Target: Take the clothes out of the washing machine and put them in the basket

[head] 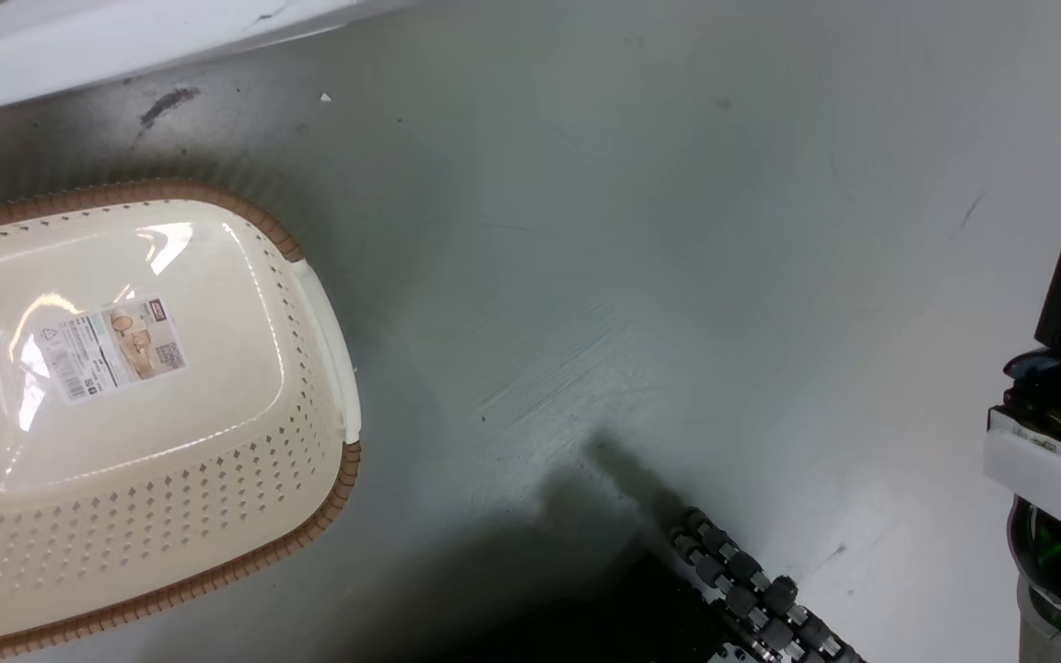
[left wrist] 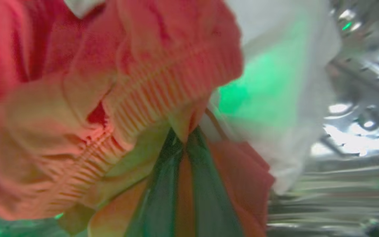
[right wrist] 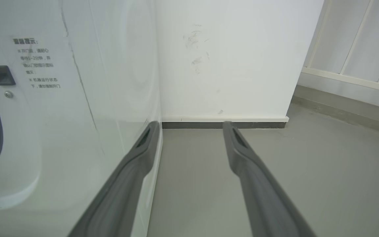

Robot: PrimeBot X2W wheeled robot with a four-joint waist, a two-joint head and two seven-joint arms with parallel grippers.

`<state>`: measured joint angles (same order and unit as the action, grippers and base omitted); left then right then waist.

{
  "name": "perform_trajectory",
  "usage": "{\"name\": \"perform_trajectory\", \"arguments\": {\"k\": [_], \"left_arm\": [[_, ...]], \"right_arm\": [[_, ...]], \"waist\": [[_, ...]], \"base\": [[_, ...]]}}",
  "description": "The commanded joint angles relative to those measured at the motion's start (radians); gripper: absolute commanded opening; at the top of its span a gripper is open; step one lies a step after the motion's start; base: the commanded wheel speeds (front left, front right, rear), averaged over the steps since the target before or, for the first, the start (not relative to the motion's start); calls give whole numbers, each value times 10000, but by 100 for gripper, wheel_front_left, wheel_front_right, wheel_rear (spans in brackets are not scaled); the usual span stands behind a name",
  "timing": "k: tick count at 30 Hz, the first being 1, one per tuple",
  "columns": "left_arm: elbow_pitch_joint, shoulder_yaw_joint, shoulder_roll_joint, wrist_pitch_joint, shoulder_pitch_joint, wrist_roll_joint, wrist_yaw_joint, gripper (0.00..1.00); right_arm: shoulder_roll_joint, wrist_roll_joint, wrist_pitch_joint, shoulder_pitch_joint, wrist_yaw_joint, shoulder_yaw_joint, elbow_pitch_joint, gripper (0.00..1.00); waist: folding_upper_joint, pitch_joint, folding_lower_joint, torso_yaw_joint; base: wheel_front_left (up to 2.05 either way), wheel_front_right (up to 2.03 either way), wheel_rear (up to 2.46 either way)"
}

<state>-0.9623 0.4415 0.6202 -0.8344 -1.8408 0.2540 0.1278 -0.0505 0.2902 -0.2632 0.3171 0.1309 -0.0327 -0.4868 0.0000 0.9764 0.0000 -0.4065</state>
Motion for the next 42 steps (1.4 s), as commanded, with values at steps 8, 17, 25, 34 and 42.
{"name": "perform_trajectory", "arguments": {"k": [8,17,25,34,42], "left_arm": [[-109,428,-62,1838,980,514,10,0],[-171,833,-124,4004,2394,1370,11,0],[-115,1180,-299,5824,3856,2283,12,0],[181,1500,-557,7415,5395,2912,13,0],[556,1590,-909,8856,6942,2983,-303,0]], "right_arm": [[3,-245,-25,-55,-3,49,143,100],[3,-587,-24,-265,-3,-8,324,100],[3,-995,-24,-607,-3,-59,566,100],[3,-1363,-24,-1031,-3,-137,768,100],[3,-1683,-24,-1514,-3,-204,931,100]], "waist": [[0,-961,0,245],[0,-2031,0,594],[0,-3159,0,987],[0,-4264,0,1402],[0,-5232,0,1675]], "base": [[0,0,0],[0,0,0],[0,0,0],[0,0,0],[0,0,0]]}}
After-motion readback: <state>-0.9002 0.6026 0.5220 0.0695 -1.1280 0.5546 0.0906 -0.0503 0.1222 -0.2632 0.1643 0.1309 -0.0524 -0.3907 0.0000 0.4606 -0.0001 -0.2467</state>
